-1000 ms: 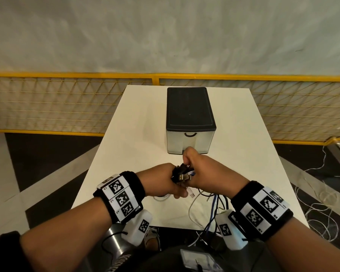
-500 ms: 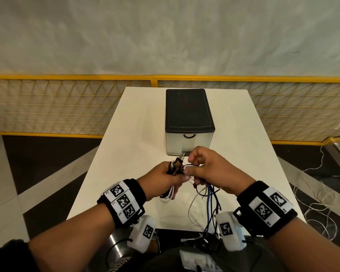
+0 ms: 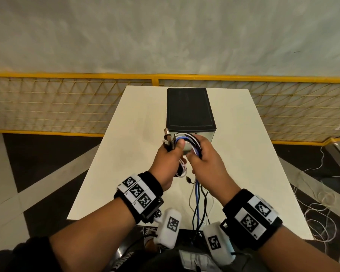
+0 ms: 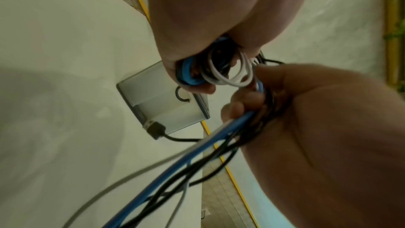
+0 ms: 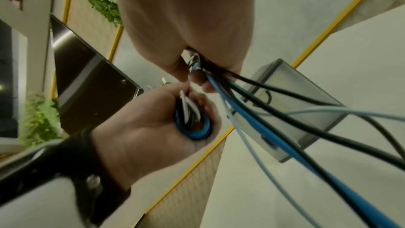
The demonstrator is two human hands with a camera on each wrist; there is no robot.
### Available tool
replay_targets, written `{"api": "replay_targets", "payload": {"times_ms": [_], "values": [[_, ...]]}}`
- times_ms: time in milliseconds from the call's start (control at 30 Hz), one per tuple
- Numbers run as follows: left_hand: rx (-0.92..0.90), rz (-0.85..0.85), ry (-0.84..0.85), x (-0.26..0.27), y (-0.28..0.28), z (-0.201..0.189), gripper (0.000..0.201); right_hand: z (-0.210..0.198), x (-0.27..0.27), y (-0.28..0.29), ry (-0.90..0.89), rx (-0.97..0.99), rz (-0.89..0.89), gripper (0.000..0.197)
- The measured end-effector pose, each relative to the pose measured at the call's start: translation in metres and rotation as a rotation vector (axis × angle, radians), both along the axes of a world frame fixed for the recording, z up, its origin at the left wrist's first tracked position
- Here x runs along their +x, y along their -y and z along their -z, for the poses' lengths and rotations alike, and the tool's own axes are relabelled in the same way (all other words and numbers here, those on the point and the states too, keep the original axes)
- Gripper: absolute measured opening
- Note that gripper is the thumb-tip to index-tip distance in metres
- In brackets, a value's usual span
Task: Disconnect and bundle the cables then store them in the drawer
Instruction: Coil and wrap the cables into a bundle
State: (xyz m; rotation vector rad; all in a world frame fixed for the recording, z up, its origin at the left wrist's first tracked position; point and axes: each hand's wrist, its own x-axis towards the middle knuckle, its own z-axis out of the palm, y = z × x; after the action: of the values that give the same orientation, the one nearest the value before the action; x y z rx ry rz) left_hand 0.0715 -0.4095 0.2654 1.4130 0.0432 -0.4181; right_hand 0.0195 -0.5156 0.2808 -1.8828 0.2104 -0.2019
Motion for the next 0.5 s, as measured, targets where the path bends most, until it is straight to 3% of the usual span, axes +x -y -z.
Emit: {"api": "replay_targets", "payload": {"times_ms": [167,300,500], "values": [[-0.135,0.094,-0.121,-0.001,0.001,-0.004,0.042,-0.005,0.004,-0.005,-0.075,-0.046,-0.134,0.071],[-0.166,0.234,-0.073,-0.002,-0.002,-0.008,0.070,-0.001,0.003,-0.007,-0.090,0.031,-0.233,0.090],[-0.241,0.315,-0.077,0.002,-0.007,-0.009,0.051,-0.004,-0.007,-0.007,-0.090,0.461,-0.409,0.118]]}}
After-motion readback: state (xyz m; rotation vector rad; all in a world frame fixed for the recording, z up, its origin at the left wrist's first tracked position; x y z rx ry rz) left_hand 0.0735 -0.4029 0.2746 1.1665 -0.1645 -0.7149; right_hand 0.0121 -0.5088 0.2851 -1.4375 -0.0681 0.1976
